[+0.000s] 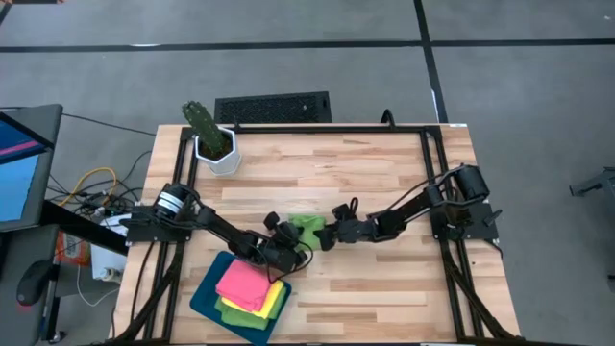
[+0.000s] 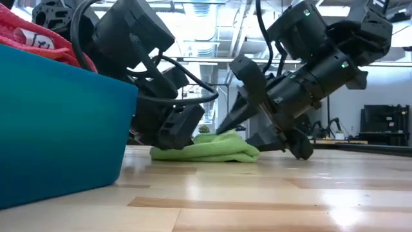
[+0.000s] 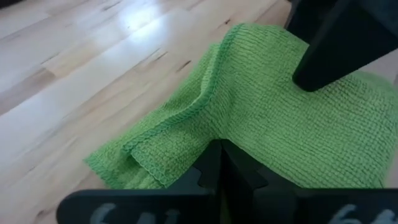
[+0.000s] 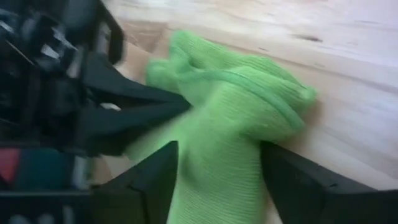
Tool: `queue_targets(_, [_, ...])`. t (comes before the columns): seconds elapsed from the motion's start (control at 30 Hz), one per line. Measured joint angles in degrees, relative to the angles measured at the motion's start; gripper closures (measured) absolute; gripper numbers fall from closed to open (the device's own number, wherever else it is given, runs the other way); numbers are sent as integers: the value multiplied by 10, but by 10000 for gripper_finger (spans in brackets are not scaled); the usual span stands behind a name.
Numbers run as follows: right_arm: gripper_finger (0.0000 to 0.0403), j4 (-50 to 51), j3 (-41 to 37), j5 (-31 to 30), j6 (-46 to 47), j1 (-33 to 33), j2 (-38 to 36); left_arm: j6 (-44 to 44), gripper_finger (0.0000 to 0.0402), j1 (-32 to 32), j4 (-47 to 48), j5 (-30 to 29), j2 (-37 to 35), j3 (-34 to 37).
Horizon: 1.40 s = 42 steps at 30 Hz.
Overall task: Fold microfiber towels
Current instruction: Stack the folded green microfiber on the pink microfiber cloth in the blue bin
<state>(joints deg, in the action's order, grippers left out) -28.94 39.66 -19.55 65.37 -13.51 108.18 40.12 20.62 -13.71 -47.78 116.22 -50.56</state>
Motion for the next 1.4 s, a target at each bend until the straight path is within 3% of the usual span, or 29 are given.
queue_targets(0.13, [209,44,-1,0,-4,-2,-8,-8,402,-1,31,18,-24,2])
queue_targets(0.4, [384,52,-3,15,-68,-2,-15,-81,402,-3,32,37,-87,3])
queue_targets(0.6, [384,76,-6,16,-70,-6,-56,-164,402,3,57,29,-214,2])
queue_targets(0.8, [388,58,-5,1,-53,-19,-112,-146,401,30,225,8,-349,2])
queue_targets(0.97, [392,19,21,-5,-53,-21,-129,-17,402,67,448,-41,-410,2])
queue_targets(1.1, [392,18,91,-4,-86,-22,-115,127,401,101,621,-51,-435,2])
queue_targets(1.4, [392,70,314,13,-176,-24,-15,269,401,175,771,-40,-481,2])
